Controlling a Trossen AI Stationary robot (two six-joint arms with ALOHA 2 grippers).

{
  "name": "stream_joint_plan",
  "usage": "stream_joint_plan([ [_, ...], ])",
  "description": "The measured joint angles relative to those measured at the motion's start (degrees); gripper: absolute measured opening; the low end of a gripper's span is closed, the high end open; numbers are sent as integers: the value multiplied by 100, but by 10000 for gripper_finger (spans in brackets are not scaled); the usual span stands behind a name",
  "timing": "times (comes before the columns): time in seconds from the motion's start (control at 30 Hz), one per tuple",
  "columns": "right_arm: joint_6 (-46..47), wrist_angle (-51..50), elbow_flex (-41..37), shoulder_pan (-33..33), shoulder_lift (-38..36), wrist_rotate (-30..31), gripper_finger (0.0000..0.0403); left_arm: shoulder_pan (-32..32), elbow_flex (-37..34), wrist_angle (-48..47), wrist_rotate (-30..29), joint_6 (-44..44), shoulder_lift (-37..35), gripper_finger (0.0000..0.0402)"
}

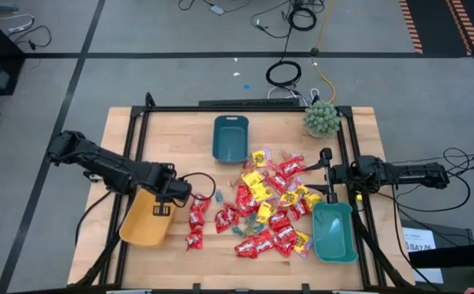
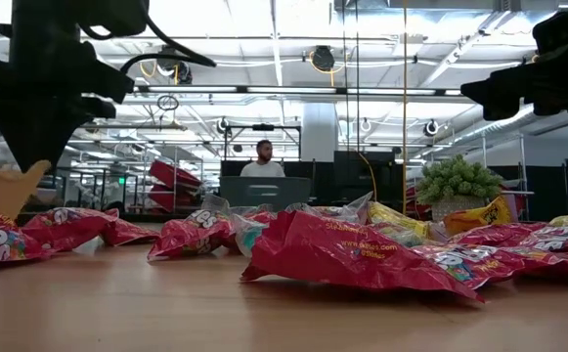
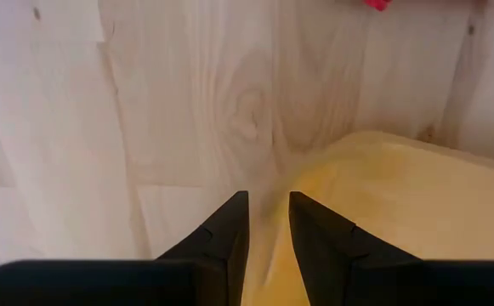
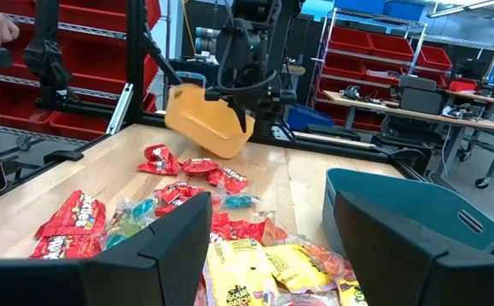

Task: Sort candy
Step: Move the yellow bin to the top left of the table

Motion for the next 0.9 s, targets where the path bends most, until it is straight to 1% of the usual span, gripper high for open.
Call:
stream_joint_plan([
  [0.27,1,0,-1,0,0,0,242,51,2,0,1,112,0,97],
  [0.4,0,0,-1,0,0,0,242,51,-140,214,280,427,0,97],
  [0.47,2,0,-1,0,1,0,242,48,-228,398,385,437,0,97],
  [0.67,0,0,-1,0,0,0,242,46,-437,637,433,443,0,96],
  [0.77,0,-2,1,0,0,0,242,46,-513,598,433,446,0,79],
  [0.83,1,0,1,0,0,0,242,46,-550,595,444,446,0,54],
  [0.9,1,0,0,1,0,0,242,48,-577,599,556,450,0,20],
])
